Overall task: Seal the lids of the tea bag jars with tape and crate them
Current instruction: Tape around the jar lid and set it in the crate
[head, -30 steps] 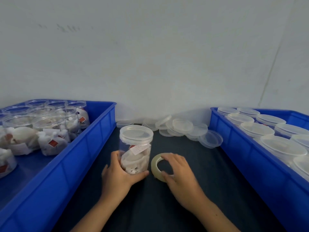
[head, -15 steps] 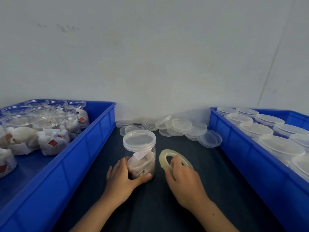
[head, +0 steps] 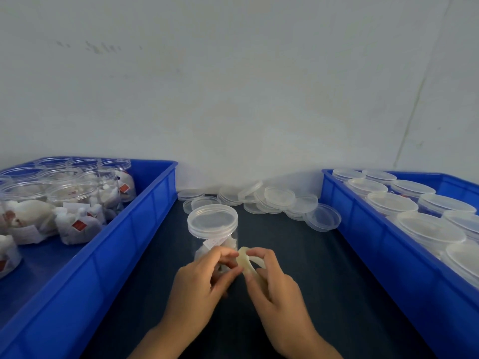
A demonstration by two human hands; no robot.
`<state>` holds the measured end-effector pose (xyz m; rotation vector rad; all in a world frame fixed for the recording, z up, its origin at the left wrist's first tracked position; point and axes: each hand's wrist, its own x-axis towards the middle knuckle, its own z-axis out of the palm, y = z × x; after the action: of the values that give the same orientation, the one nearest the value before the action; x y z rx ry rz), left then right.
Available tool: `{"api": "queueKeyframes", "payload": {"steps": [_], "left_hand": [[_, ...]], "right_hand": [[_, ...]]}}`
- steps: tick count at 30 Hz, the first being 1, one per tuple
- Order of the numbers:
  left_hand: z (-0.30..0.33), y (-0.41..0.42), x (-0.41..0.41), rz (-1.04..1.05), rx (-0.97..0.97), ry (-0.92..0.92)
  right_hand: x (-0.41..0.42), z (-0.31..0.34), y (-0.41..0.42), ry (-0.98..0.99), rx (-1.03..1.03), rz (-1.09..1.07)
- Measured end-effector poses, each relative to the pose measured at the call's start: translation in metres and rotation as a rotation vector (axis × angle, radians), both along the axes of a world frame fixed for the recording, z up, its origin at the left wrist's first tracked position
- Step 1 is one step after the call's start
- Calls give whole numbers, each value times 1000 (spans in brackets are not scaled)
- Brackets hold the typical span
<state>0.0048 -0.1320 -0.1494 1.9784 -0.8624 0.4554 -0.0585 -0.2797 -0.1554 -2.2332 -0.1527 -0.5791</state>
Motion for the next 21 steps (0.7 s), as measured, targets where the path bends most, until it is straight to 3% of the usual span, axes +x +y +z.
{"api": "queueKeyframes", "payload": {"steps": [3, 15, 21], "left_hand": [[-3, 0, 0, -43, -99, 178], [4, -5, -6, -66, -354, 467], [7, -4, -8, -90, -322, 516]], "right_hand": [[0, -1, 3, -18, -46, 0], [-7, 14, 0, -122, -256, 20], [-9, 20, 1, -110, -352, 43]]}}
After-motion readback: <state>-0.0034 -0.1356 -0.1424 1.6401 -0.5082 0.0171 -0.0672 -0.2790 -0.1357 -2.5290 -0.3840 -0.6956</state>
